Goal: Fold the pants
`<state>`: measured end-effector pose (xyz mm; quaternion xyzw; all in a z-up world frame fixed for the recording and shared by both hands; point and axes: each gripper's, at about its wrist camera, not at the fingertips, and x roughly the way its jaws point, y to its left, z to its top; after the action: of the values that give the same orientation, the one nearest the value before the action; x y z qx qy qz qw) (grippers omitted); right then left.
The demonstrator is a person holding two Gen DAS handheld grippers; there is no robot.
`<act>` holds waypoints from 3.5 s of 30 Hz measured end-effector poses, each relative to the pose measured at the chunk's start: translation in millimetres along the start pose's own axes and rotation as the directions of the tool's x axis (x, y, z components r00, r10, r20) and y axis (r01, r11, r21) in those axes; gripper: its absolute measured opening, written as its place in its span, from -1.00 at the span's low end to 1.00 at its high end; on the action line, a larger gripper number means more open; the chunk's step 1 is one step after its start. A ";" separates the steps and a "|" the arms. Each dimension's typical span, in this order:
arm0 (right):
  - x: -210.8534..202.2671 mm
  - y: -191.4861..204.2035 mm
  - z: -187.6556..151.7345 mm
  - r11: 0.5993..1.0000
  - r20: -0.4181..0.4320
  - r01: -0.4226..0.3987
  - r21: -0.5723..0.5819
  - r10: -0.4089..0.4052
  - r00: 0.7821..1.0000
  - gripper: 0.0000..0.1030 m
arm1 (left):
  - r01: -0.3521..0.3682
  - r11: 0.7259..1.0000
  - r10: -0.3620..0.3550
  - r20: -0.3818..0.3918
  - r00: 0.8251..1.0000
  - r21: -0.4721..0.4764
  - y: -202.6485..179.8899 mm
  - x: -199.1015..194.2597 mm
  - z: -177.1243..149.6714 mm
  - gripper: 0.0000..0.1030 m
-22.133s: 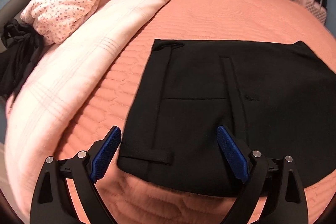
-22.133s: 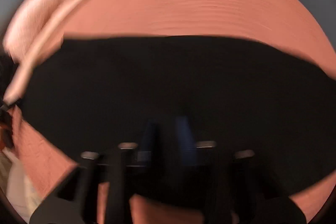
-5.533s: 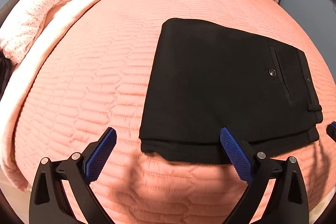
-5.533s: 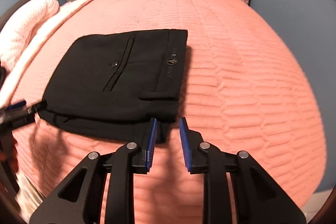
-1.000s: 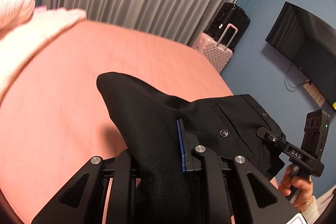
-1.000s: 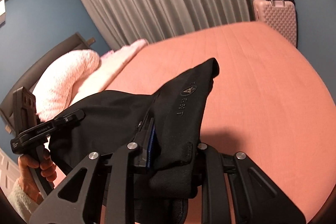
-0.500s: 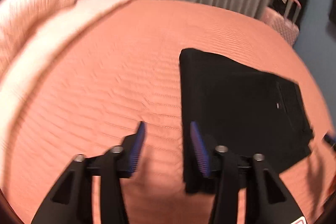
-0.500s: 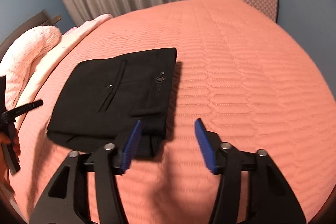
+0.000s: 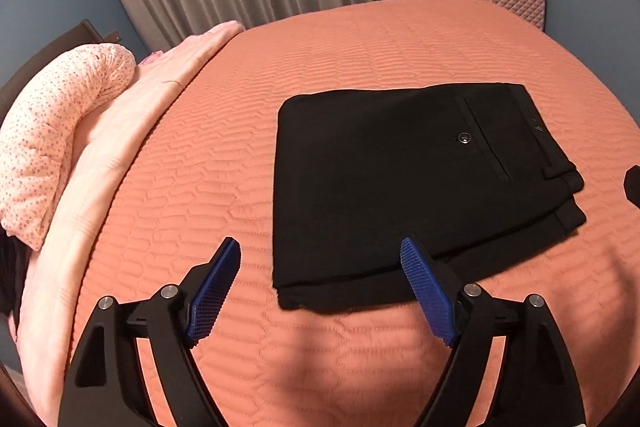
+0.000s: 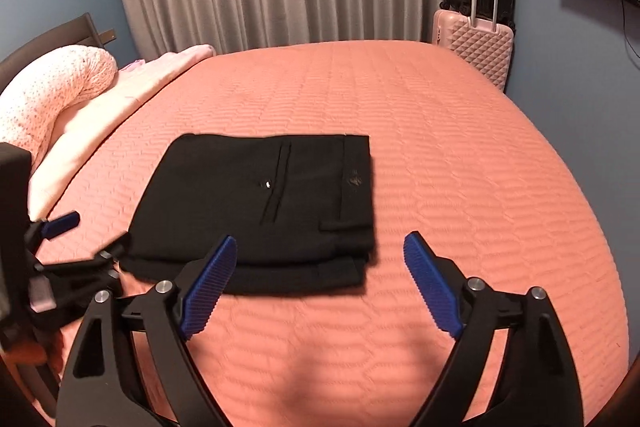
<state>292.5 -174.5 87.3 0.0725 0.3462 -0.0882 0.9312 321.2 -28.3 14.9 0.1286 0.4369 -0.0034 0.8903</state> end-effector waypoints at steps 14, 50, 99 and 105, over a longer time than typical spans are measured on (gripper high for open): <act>13.0 19.0 10.1 0.999 0.023 0.034 -0.041 -0.033 0.999 0.78 | -0.013 0.998 0.013 -0.006 1.000 -0.058 12.4 16.4 14.4 0.58; 147.0 -39.7 -15.4 0.967 -0.259 -0.159 0.198 0.208 0.943 0.25 | 0.311 0.897 -0.364 -0.126 0.923 -0.313 50.0 118.0 -9.4 0.26; -218.1 -11.0 -120.5 0.995 0.072 0.093 -0.041 -0.090 0.993 0.79 | 0.122 0.990 -0.120 0.038 0.992 -0.072 15.2 -178.3 -148.0 0.55; -239.2 0.9 -117.3 0.994 0.096 0.103 -0.040 -0.098 0.990 0.88 | 0.094 0.993 -0.089 0.072 0.993 -0.078 19.1 -206.9 -148.6 0.66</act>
<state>40.4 -123.3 156.7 0.0300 0.3070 -0.1306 0.9422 80.2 2.6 93.4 0.0721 0.4112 -0.0310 0.9081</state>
